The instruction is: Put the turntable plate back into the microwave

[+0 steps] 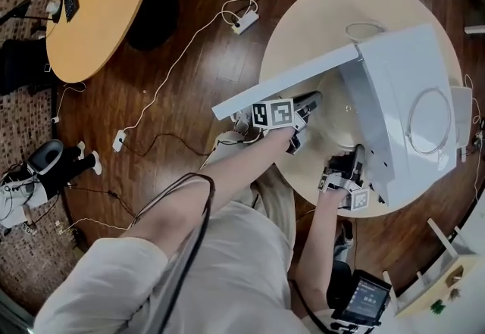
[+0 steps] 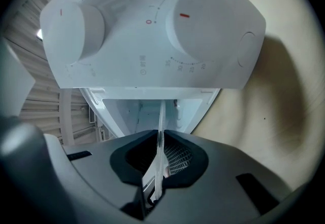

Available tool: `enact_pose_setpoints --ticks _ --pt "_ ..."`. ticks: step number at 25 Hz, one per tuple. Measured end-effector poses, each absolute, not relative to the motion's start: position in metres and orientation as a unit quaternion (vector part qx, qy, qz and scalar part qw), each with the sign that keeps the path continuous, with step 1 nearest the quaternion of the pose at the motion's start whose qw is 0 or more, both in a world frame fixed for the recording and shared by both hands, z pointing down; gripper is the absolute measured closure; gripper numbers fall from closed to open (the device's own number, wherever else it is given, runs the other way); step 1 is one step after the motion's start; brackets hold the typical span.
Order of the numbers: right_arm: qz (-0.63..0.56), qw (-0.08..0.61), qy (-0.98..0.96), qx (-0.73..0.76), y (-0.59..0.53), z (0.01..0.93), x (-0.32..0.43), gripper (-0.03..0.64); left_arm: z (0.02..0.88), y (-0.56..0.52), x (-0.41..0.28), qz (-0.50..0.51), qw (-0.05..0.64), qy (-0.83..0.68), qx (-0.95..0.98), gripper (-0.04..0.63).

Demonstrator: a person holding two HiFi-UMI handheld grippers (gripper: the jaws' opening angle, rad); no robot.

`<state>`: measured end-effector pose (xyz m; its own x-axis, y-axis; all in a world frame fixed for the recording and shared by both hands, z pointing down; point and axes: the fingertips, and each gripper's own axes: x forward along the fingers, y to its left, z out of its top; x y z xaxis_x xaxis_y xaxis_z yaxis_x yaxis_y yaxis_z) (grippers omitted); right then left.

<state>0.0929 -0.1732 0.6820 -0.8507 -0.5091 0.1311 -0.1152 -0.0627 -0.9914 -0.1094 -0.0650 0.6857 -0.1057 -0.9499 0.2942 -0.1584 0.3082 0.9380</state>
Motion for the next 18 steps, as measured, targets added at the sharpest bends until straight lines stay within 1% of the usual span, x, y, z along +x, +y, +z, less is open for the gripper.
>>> enact_pose_setpoints --ticks 10,13,18 --pt "-0.681 0.169 0.667 -0.252 -0.181 0.684 0.094 0.58 0.691 -0.076 -0.11 -0.368 0.516 -0.634 0.443 0.557" --pt "-0.684 0.18 0.66 -0.254 -0.18 0.687 0.094 0.58 0.698 -0.075 -0.108 -0.365 0.529 -0.629 0.438 0.557" --pt "-0.683 0.181 0.661 -0.255 -0.184 0.698 0.092 0.58 0.715 -0.076 -0.106 -0.364 0.564 -0.613 0.417 0.557"
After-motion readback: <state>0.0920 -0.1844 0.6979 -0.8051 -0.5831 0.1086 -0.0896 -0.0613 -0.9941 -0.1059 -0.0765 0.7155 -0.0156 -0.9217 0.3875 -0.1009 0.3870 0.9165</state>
